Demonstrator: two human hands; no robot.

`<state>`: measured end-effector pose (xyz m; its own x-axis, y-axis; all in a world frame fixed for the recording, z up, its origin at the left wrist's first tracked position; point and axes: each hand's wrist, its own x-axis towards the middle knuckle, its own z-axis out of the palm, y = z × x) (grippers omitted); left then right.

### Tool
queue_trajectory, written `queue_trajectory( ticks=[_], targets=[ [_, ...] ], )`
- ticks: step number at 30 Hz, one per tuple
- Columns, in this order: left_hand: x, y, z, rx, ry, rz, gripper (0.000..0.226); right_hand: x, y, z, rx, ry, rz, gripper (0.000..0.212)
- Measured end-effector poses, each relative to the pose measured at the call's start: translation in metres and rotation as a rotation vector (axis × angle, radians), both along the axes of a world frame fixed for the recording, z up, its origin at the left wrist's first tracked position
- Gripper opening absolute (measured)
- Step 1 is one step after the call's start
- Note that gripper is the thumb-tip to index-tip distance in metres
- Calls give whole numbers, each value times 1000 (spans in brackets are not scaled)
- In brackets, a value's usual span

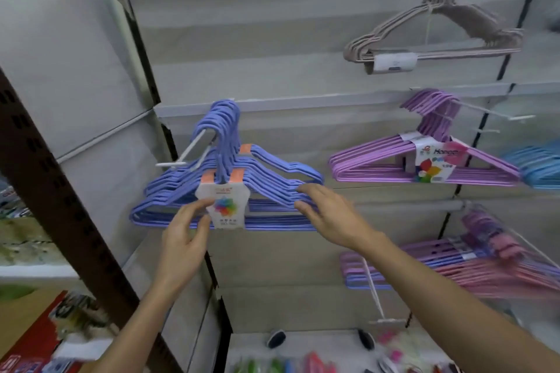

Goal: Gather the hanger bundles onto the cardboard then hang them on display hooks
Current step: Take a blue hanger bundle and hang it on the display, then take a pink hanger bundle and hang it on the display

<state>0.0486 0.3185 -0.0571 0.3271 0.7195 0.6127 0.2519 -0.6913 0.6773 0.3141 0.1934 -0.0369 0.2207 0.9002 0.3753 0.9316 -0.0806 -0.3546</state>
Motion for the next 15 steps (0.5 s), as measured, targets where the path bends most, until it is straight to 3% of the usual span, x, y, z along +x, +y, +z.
queue_trajectory(
  ticks=[4, 15],
  targets=[
    [22, -40, 3, -110, -71, -114, 24, 27, -52, -4, 43, 2, -24, 39],
    [185, -201, 43, -221, -145, -543, 22, 118, -263, -6, 88, 41, -216, 32]
  ],
)
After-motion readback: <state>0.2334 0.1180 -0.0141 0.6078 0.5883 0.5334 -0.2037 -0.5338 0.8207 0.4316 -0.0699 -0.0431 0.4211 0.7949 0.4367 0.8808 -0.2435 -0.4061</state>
